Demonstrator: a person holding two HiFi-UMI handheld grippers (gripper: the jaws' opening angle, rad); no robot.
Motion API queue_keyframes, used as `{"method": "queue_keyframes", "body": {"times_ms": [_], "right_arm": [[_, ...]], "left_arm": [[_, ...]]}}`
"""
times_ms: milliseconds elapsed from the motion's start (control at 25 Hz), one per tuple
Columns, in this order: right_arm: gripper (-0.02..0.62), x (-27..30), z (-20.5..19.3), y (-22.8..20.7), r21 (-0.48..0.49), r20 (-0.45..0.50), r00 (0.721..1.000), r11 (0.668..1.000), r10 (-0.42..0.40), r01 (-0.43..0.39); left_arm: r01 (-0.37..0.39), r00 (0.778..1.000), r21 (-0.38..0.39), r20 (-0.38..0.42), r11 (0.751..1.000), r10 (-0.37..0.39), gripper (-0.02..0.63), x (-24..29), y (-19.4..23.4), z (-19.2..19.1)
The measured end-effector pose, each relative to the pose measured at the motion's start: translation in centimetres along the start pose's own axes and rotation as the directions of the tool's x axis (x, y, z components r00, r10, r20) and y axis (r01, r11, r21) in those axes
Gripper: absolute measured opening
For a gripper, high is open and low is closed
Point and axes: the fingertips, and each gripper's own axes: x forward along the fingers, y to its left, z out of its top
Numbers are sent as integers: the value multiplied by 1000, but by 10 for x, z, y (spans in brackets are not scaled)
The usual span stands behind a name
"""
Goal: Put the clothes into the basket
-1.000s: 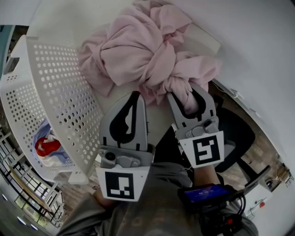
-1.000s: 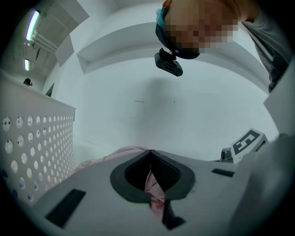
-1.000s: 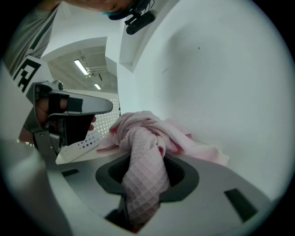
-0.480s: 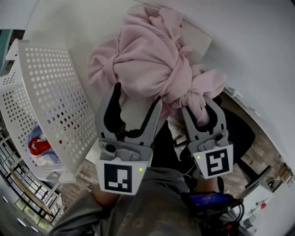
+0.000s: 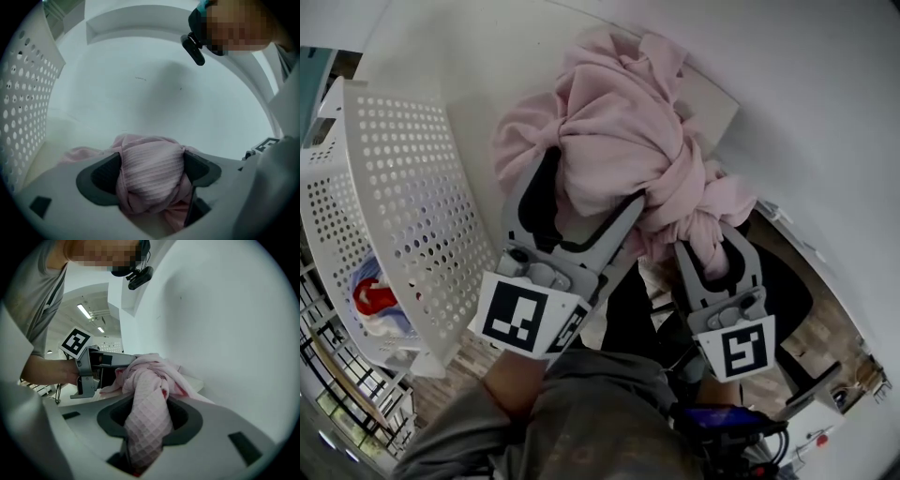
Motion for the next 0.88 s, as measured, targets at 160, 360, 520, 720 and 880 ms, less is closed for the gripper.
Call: {"method": "queue_keyframes", "body": {"times_ms": [160, 360, 520, 720, 880], "right_arm": [[149, 3, 3, 2, -33, -1, 1000, 999, 3, -3], [147, 0, 8, 5, -49, 15, 999, 998, -32, 32], [146, -5, 20, 2, -48, 44, 997, 997, -56, 59], [144, -21, 49, 3, -46, 95, 992, 995, -86, 91], [144, -47, 86, 8, -54, 127, 986, 992, -110, 117]], "left_arm": [[40, 999, 33, -22, 999, -40, 198, 3, -14, 0], [9, 998, 158, -62, 987, 1, 77, -2, -23, -2], [-3, 998, 216, -63, 976, 17, 67, -7, -28, 7], [5, 999, 251, -43, 968, 6, 69, -17, -42, 33], [21, 1000, 285, -9, 958, -20, 71, -31, -63, 73]]}}
